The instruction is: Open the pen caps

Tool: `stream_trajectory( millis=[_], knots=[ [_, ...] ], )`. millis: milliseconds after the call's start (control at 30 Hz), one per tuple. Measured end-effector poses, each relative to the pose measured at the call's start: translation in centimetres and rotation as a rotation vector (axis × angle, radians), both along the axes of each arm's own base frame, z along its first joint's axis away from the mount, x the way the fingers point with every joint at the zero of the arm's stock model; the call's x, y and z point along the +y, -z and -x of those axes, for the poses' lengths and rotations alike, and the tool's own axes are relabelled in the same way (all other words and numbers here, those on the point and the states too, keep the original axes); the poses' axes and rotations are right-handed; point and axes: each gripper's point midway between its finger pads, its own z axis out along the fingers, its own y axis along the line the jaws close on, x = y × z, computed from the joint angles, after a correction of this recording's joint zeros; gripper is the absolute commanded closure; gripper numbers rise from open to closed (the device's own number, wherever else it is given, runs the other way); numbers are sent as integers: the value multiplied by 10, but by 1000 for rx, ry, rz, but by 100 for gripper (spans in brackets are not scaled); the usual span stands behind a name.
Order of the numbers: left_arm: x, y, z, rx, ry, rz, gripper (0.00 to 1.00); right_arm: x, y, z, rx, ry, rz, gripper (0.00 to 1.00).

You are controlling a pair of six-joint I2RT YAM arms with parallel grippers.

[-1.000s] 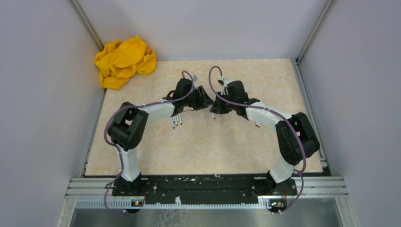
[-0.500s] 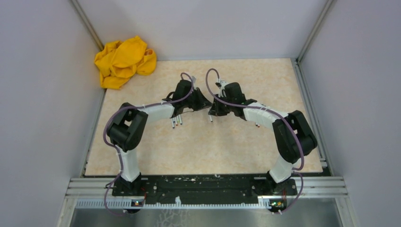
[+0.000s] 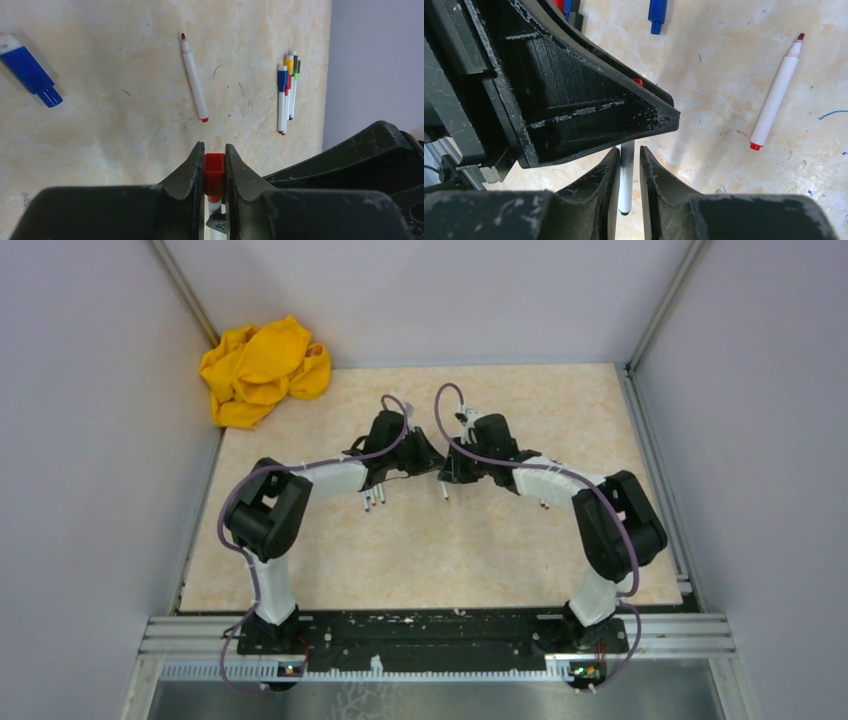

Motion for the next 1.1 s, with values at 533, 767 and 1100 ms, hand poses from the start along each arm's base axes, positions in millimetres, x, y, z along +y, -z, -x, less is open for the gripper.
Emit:
stream_trajectory(
  millis=[533, 767, 1100],
  knots=[
    [10, 4, -9, 17, -46, -1, 100, 8, 9, -4, -1, 4, -25, 100],
    [31, 11, -67, 18, -161, 10, 100, -14, 50, 26, 93, 29, 66, 100],
    [65, 26, -85, -20, -254, -177, 98, -32, 38, 11, 54, 96, 179, 100]
  ],
)
